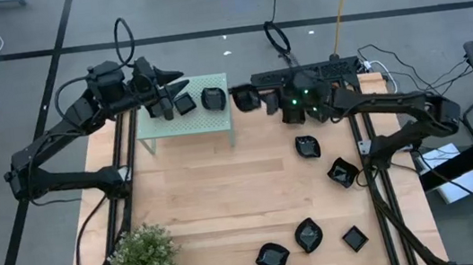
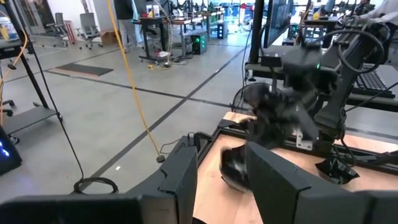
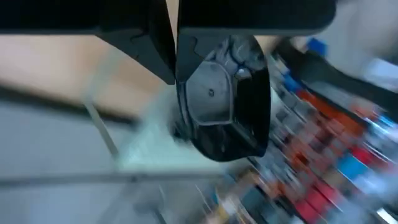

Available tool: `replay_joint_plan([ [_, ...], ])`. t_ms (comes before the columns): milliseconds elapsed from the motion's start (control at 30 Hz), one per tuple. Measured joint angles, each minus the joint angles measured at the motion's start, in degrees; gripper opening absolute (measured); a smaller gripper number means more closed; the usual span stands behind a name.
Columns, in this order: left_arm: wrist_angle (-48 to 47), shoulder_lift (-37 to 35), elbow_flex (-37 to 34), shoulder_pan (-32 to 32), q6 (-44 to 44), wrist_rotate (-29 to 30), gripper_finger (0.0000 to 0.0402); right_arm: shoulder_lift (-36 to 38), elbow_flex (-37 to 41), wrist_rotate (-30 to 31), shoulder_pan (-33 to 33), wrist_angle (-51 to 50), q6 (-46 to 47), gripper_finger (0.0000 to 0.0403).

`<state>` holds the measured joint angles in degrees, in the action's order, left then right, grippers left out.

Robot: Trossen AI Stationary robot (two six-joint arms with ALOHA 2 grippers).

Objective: Pick & Place Mini shaped plates
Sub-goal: Stack the leaf shaped plate on top of the leaf shaped plate on the shelf

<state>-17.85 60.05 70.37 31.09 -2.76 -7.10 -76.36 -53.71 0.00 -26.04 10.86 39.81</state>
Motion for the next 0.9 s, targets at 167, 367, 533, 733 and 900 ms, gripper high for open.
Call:
replay_joint_plan([
  [167, 0.10, 0.00, 0.00, 0.00, 0.00, 0.01, 0.0141, -4.72, -2.84, 0.12, -2.11, 12.05, 5.56, 0.0000],
  [367, 0.09, 0.00, 0.00, 0.00, 0.00, 0.03, 0.0141, -14.63, -12.90, -0.31, -2.36, 12.49, 6.57, 0.0000],
  [533, 0.08, 0.00, 0.00, 0.00, 0.00, 0.05, 0.0141, -22.00, -19.59, -3.04, -2.51, 12.23, 8.04, 0.0000],
  [733, 0.08, 0.00, 0.00, 0.00, 0.00, 0.07, 0.0141, -27.44, -21.66, -3.07, -2.51, 11.33, 11.91, 0.0000],
  [900, 0.07, 0.00, 0.00, 0.00, -1.27, 0.10, 0.0141, -28.90, -21.66, -3.24, -2.40, 7.98, 13.50, 0.0000],
])
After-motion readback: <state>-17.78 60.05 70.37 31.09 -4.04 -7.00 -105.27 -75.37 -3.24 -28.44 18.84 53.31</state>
